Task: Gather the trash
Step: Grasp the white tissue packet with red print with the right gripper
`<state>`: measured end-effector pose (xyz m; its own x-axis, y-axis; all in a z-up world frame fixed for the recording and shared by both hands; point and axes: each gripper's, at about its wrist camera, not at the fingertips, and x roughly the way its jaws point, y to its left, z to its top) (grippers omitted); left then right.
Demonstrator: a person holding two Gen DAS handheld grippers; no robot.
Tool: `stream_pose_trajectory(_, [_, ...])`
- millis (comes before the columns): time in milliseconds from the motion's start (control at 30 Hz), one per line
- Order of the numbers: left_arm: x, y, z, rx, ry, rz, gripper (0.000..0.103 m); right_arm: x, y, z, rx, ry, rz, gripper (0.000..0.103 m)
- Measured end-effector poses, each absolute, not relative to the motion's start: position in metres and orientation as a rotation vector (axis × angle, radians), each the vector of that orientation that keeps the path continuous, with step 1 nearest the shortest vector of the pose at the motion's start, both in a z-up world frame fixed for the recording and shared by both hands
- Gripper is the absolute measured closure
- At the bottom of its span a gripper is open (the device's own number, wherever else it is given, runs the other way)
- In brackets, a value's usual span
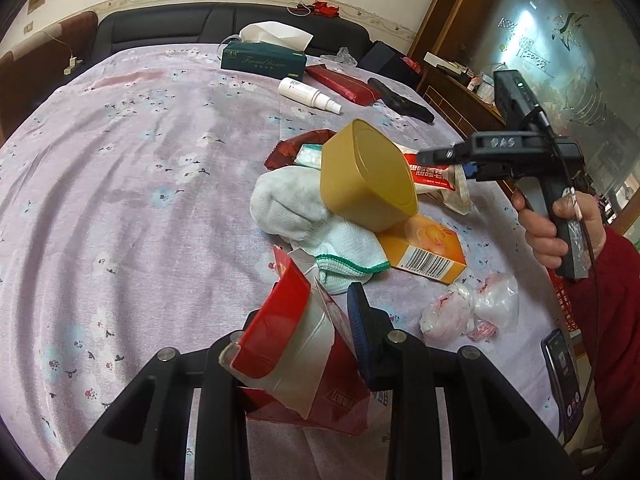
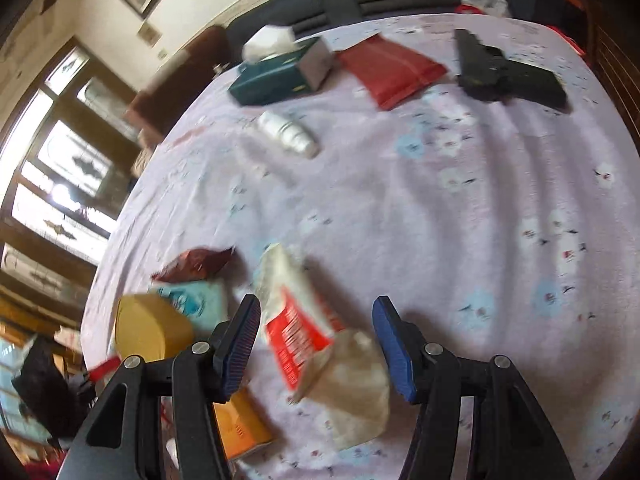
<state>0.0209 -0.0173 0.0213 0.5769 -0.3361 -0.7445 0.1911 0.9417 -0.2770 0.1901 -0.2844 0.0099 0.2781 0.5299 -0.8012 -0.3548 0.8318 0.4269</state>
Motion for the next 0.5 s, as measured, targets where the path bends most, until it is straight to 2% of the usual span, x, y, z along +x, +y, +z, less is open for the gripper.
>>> stream_pose_trajectory(33, [0.02, -0.017, 0.022, -0.172, 0.903, -0.311, 0.074, 0.188, -0.282, 0.007, 0.156, 1.159, 0.576, 0.043])
stream_pose_trajectory(67, [0.02, -0.017, 0.022, -0.174, 0.902, -0.313, 0.074, 0.186, -0.28, 0.005, 0.139, 1.166, 0.564, 0.053])
stream_pose_trajectory(200, [0.016, -0.018, 0.023, -0.175, 0.894, -0.321, 0.074, 0.169, -0.278, 0.009, 0.117, 1.157, 0.541, 0.059])
stream_pose_trajectory(267, [0.014, -0.018, 0.025, -0.171, 0.885, -0.326, 0.074, 0.16, -0.279, 0.012, 0.124, 1.14, 0.523, 0.072])
stream_pose_trajectory(367, [0.01, -0.02, 0.029, -0.169, 0.872, -0.335, 0.074, 0.142, -0.281, 0.02, 0.115, 1.125, 0.465, 0.076])
stream_pose_trajectory(500, [0.001, -0.024, 0.038, -0.167, 0.85, -0.35, 0.074, 0.113, -0.3, 0.042, 0.168, 1.086, 0.404, 0.076])
